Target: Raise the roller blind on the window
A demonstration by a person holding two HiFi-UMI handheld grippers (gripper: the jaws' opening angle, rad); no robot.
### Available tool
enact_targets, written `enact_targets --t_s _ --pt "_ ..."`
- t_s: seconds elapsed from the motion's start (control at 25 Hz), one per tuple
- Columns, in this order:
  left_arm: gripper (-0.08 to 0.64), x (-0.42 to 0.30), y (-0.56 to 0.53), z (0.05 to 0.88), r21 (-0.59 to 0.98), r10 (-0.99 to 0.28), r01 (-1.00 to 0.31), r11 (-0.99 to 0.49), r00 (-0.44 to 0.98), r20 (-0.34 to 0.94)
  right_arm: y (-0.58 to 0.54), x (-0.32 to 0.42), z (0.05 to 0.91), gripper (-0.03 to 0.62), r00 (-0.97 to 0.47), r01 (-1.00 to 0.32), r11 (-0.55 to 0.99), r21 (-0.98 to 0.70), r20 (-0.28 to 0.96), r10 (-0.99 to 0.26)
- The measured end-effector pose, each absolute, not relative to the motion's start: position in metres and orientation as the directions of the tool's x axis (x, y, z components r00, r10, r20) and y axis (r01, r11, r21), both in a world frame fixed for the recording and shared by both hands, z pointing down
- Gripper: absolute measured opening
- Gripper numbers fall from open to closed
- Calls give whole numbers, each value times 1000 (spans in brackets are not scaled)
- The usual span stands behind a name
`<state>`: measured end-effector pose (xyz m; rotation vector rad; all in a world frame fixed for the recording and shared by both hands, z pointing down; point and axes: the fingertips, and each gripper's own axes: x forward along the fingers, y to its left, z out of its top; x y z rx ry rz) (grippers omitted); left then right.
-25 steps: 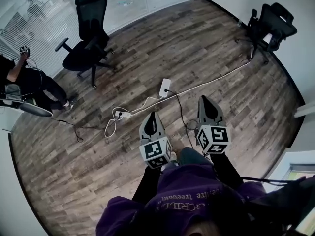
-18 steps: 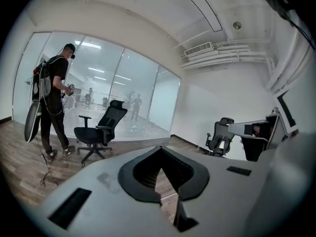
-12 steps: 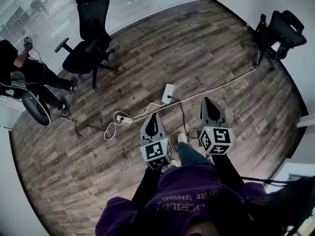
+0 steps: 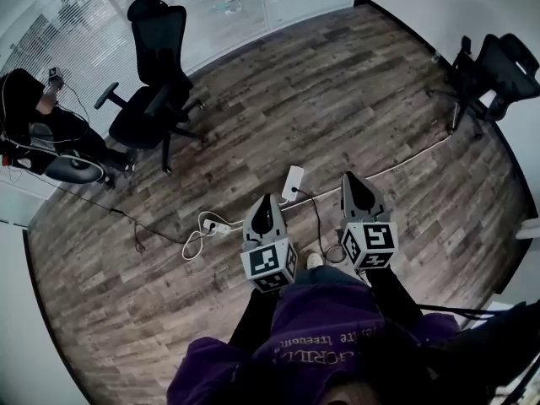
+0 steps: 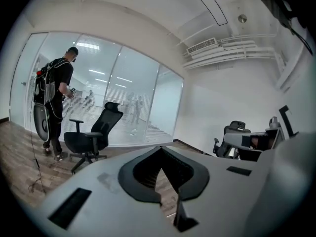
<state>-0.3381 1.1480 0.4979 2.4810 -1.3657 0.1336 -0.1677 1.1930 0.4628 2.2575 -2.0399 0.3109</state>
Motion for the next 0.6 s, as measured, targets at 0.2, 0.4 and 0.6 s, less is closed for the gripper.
enact_targets --t_s 0.2,0.4,0.6 --pt "2 -336 1108 506 254 -813 -848 -466 523 255 1151 -161 470 -2 61 -993 -83 -90 225 -973" --pt "2 -330 1047 512 227 -821 -858 -461 510 259 1091 -153 478 -2 57 -993 -80 -89 232 -971" --pt "2 -314 968 503 228 -810 -841 -492 537 234 1017 -140 464 -2 67 -994 -83 -72 207 -976"
